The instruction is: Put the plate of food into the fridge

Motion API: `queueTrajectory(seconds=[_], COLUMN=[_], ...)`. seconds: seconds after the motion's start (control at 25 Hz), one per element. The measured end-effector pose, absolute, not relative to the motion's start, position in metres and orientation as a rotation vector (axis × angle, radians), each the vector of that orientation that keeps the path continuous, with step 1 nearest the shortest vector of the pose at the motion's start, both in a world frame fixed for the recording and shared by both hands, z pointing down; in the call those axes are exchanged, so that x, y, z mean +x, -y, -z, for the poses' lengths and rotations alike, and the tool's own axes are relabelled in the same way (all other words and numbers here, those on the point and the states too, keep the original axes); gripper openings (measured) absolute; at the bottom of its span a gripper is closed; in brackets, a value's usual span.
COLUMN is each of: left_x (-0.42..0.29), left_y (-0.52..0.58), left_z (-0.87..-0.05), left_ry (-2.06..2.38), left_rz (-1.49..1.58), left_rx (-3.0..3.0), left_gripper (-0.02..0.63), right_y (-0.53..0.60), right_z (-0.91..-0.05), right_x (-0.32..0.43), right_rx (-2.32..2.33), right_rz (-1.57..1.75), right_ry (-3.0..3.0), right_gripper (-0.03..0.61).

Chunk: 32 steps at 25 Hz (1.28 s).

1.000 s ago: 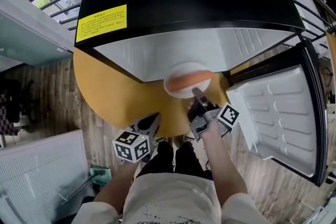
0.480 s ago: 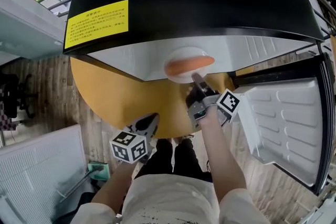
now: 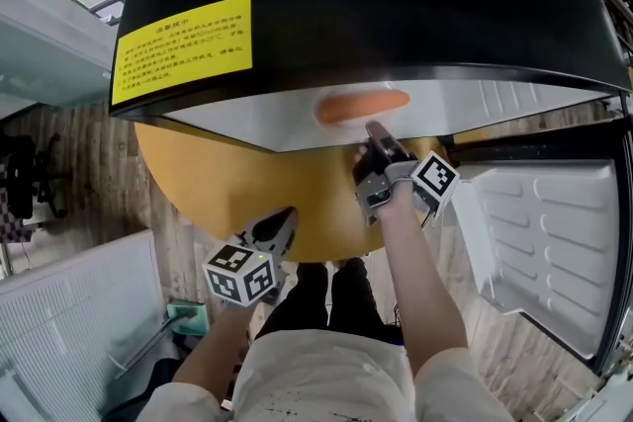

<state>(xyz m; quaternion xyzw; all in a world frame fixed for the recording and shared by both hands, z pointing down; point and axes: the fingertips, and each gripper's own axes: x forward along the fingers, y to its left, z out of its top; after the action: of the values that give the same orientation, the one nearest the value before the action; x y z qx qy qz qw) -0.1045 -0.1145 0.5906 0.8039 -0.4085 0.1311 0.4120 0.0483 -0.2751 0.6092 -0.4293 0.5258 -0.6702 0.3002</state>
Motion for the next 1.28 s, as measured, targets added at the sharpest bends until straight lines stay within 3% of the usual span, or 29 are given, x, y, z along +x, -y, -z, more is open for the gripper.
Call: queueTrajectory(seconds=[1.28], left_x=[-0.105], left_y=[0.118], left_z=[-0.597], left_ry=[1.023], left_rz=[-0.331], left_rx=[2.000], left_gripper=[0.023], right_y=[0.298], right_z=[-0.630], right_x=[0.049], right_rx=[-1.255], right_rz=[1.806], right_ry=[-1.332], right_gripper=[0.036])
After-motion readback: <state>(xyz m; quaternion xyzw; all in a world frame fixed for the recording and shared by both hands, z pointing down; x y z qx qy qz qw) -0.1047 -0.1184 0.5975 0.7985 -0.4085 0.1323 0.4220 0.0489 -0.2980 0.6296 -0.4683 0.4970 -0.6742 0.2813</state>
